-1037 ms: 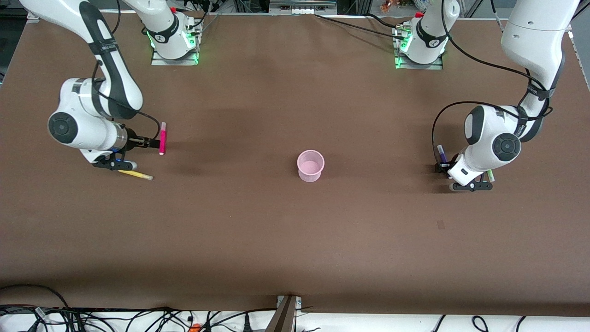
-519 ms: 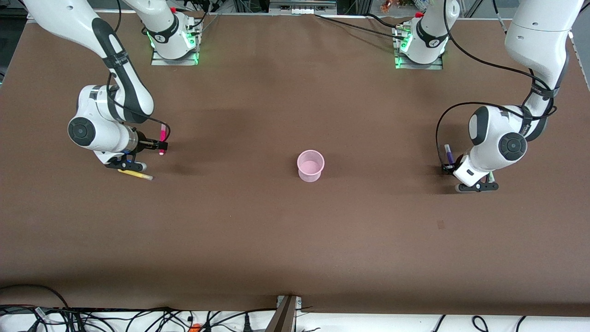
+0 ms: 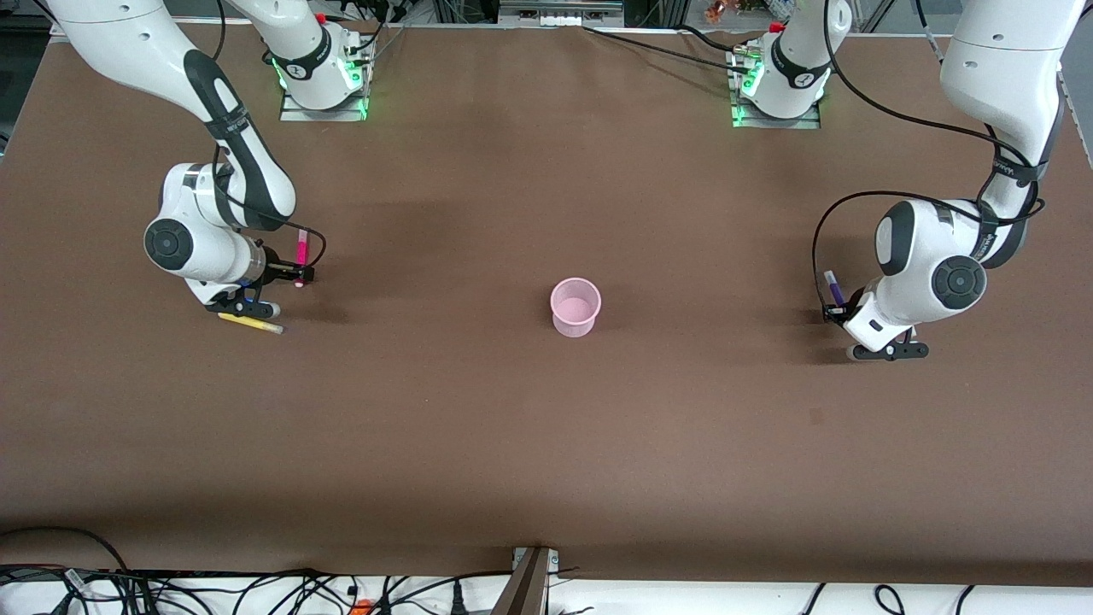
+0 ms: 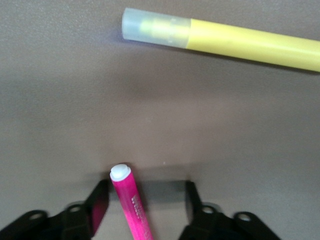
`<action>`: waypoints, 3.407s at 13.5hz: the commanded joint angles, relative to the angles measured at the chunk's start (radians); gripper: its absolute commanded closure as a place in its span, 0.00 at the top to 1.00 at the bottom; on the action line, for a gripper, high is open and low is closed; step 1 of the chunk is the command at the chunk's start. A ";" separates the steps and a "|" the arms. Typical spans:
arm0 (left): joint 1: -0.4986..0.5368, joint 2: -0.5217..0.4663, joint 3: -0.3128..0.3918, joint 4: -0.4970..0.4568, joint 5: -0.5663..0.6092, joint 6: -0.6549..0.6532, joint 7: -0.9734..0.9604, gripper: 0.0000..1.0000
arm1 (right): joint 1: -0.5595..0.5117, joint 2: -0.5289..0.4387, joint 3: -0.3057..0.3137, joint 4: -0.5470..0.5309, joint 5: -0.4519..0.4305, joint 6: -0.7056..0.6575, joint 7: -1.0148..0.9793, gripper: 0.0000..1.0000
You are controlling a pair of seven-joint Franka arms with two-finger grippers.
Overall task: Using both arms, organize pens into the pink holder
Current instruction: 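Grasp the pink marker with the right gripper while the left gripper grasps the purple marker, then carry the purple marker to the pink cup with the left gripper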
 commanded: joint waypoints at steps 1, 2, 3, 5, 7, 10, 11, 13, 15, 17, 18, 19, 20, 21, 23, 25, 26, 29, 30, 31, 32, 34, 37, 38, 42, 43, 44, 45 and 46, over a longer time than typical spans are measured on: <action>0.004 0.024 -0.004 0.011 0.016 0.010 -0.013 0.18 | 0.005 -0.010 0.000 -0.015 0.006 0.016 -0.007 0.33; 0.005 0.032 -0.004 0.011 0.016 0.026 -0.013 0.19 | 0.005 -0.010 0.000 -0.015 0.006 0.016 -0.007 0.24; 0.005 0.032 -0.004 0.011 0.016 0.031 -0.013 0.18 | 0.003 -0.014 0.000 -0.015 0.006 0.015 -0.007 0.16; 0.004 0.031 -0.004 0.011 0.016 0.031 -0.010 0.00 | 0.003 -0.025 0.000 -0.014 0.006 0.010 -0.007 0.05; 0.005 0.029 -0.004 0.011 0.016 0.031 -0.003 0.00 | 0.003 -0.060 0.000 -0.012 0.006 0.001 -0.007 0.05; 0.005 0.023 -0.004 0.011 0.016 0.025 0.001 0.00 | 0.003 -0.128 -0.001 -0.011 0.009 -0.022 -0.006 0.05; 0.004 0.023 -0.004 0.011 0.016 0.025 0.001 0.00 | 0.003 -0.147 -0.003 -0.011 0.009 -0.025 0.000 0.05; 0.002 0.003 -0.007 0.011 0.016 0.014 -0.001 0.00 | 0.003 -0.178 -0.004 -0.009 0.010 -0.030 0.007 0.05; -0.005 -0.020 -0.012 0.032 0.016 -0.027 -0.007 0.00 | 0.003 -0.210 -0.006 -0.008 0.010 -0.035 0.008 0.04; -0.012 -0.017 -0.014 0.122 0.016 -0.175 -0.006 0.00 | 0.005 -0.261 0.003 0.001 0.009 -0.039 0.101 0.00; -0.013 -0.015 -0.017 0.170 0.016 -0.249 -0.006 0.00 | 0.006 -0.284 0.037 0.017 0.007 -0.079 0.167 0.00; -0.015 -0.015 -0.035 0.210 0.016 -0.309 -0.010 0.00 | 0.006 -0.302 0.062 0.044 0.007 -0.114 0.210 0.00; -0.013 -0.015 -0.056 0.257 0.015 -0.367 -0.015 0.00 | 0.008 -0.310 0.072 0.078 0.006 -0.148 0.256 0.00; -0.013 -0.017 -0.084 0.317 0.015 -0.436 -0.007 0.00 | 0.008 -0.315 0.095 0.121 0.006 -0.194 0.296 0.00; -0.010 -0.022 -0.154 0.400 0.004 -0.492 0.040 0.00 | 0.011 -0.315 0.123 0.204 0.004 -0.272 0.373 0.00; -0.004 -0.022 -0.225 0.466 -0.013 -0.503 0.088 0.00 | 0.014 -0.313 0.171 0.262 -0.002 -0.289 0.471 0.00; 0.004 -0.023 -0.271 0.470 -0.048 -0.500 0.138 0.00 | 0.026 -0.313 0.181 0.278 -0.017 -0.288 0.517 0.00; -0.016 -0.006 -0.354 0.491 -0.216 -0.477 0.292 0.00 | 0.063 -0.307 0.181 0.291 -0.080 -0.288 0.583 0.00; -0.016 0.018 -0.389 0.494 -0.255 -0.454 0.345 0.00 | 0.066 -0.307 0.181 0.291 -0.080 -0.289 0.585 0.00; -0.016 0.037 -0.426 0.496 -0.287 -0.419 0.425 0.00 | 0.066 -0.309 0.181 0.291 -0.082 -0.289 0.585 0.00; -0.018 0.052 -0.451 0.496 -0.318 -0.364 0.495 0.00 | 0.068 -0.309 0.181 0.291 -0.082 -0.289 0.586 0.00; -0.019 0.089 -0.515 0.494 -0.369 -0.261 0.644 0.00 | 0.068 -0.310 0.181 0.291 -0.082 -0.289 0.586 0.00; -0.041 0.152 -0.604 0.496 -0.421 -0.153 0.824 0.00 | 0.069 -0.315 0.198 0.293 -0.082 -0.301 0.586 0.00; -0.061 0.168 -0.621 0.496 -0.421 -0.104 0.873 0.00 | 0.071 -0.315 0.212 0.302 -0.082 -0.317 0.588 0.00; -0.133 0.189 -0.655 0.494 -0.423 -0.039 1.025 0.00 | 0.080 -0.312 0.220 0.316 -0.082 -0.326 0.588 0.00; -0.140 0.192 -0.655 0.494 -0.423 -0.024 1.042 0.00 | 0.080 -0.312 0.220 0.316 -0.083 -0.326 0.588 0.00; -0.145 0.196 -0.655 0.488 -0.421 0.011 1.082 0.00 | 0.080 -0.312 0.220 0.316 -0.083 -0.326 0.588 0.00; -0.150 0.211 -0.655 0.482 -0.423 0.057 1.132 0.00 | 0.080 -0.312 0.218 0.316 -0.083 -0.326 0.588 0.00; -0.154 0.225 -0.655 0.479 -0.423 0.092 1.166 0.00 | 0.080 -0.312 0.218 0.316 -0.083 -0.326 0.588 0.00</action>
